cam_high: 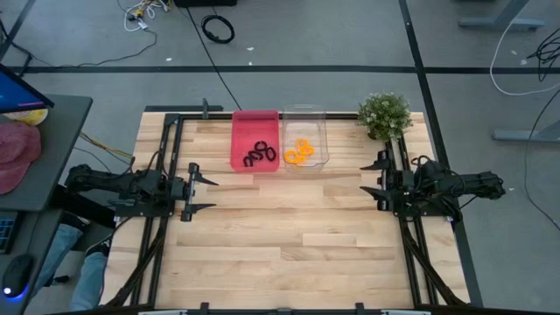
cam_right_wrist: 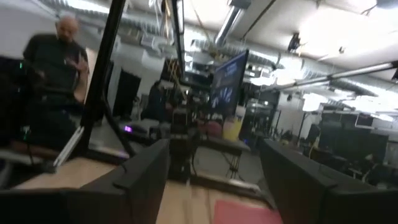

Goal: Sort spring keychains
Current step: Return to Home Position

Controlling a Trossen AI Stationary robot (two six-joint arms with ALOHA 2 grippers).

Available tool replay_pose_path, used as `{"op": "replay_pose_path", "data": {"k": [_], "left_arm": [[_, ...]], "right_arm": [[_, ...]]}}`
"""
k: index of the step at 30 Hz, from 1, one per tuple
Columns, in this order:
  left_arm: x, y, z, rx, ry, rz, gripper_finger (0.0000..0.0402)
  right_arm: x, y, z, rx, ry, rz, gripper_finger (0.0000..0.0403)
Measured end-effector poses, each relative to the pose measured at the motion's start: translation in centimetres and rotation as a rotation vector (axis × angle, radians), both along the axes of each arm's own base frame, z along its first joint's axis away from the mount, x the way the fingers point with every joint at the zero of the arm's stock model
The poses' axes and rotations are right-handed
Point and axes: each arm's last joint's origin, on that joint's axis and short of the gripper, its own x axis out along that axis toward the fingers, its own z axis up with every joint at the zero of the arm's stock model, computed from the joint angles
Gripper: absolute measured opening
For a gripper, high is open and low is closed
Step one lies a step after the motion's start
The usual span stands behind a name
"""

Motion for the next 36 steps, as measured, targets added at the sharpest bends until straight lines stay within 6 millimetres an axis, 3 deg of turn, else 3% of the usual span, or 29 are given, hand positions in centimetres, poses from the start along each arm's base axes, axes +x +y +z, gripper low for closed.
{"op": "replay_pose_path", "data": {"k": [14,36], "left_arm": [[0.0,0.0,0.0,0.0,0.0,0.0,0.0298],[0.0,0.0,0.0,0.0,0.0,0.0,0.0298]], "right_arm": [[0.5,-0.2,-2.7,0.02,0.286,-0.078,0.0257],[0.5,-0.2,-2.7,0.021,0.282,-0.082,0.0257]]}}
